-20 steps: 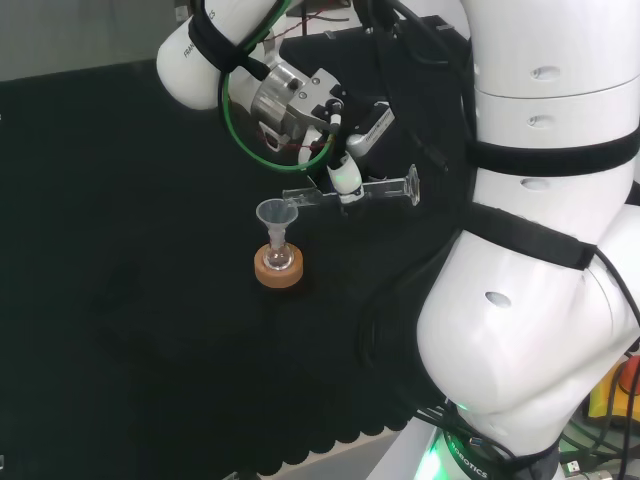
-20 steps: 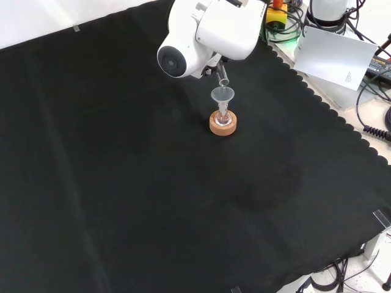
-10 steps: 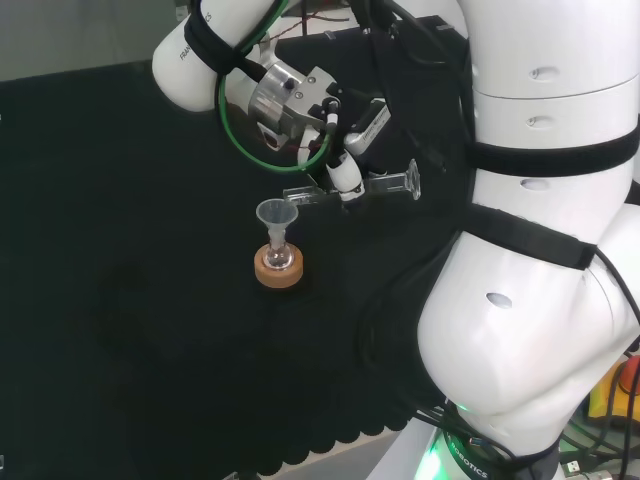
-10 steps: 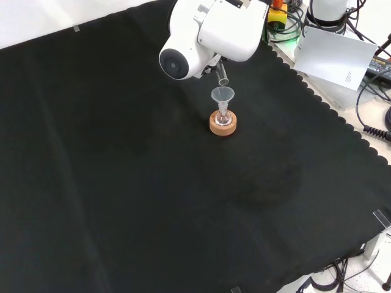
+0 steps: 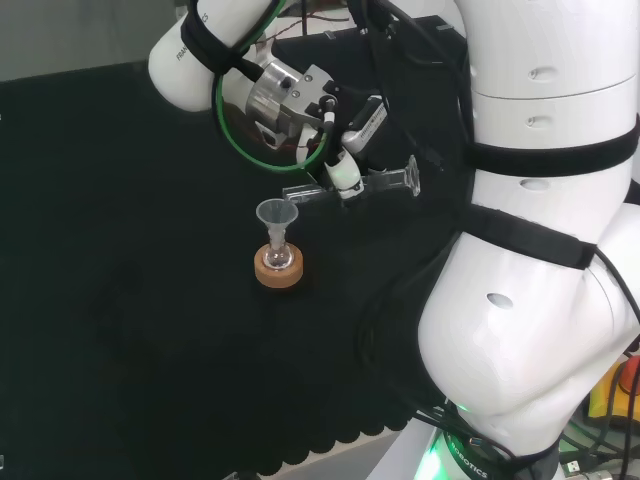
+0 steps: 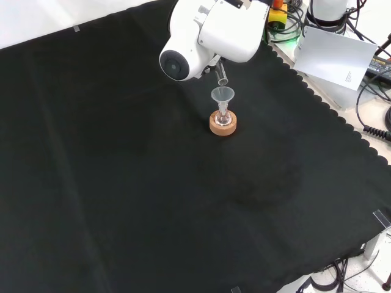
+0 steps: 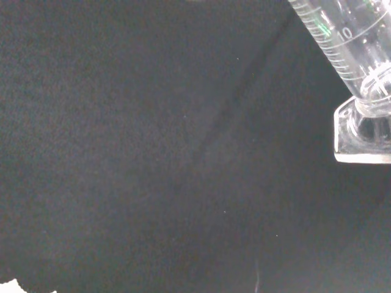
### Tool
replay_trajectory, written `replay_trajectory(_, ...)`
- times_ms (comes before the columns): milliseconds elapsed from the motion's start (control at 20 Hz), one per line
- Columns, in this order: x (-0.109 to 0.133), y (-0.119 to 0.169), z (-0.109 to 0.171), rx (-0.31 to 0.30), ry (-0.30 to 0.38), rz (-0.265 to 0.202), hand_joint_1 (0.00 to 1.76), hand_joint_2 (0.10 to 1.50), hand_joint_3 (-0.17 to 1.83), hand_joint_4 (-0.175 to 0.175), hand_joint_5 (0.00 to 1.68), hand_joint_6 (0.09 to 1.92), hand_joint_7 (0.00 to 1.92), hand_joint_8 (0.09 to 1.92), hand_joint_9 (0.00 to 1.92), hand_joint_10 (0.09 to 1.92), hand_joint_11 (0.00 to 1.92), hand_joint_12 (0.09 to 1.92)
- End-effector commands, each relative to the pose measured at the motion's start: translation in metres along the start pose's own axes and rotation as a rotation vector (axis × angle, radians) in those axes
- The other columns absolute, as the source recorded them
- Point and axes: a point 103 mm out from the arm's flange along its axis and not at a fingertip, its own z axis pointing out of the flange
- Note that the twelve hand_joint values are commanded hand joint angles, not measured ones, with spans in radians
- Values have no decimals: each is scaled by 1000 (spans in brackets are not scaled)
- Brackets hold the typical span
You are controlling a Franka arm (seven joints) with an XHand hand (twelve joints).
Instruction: Pour the water from the graduated cylinder into the round-bottom flask.
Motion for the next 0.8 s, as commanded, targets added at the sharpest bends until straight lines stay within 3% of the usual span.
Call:
replay_trajectory(50,5,1,-2,-13,1,-10,1262,1103,0,-175,995,979,1024,963,1451,87,1286,719)
replay_trajectory(450,1,3,2,-49,33,-38,1262,1103,0,-175,995,979,1023,964,1452,87,1286,717)
replay_trajectory(800,-7,4,10,-139,114,-83,1262,1103,0,-175,995,980,1022,965,1452,87,1281,714)
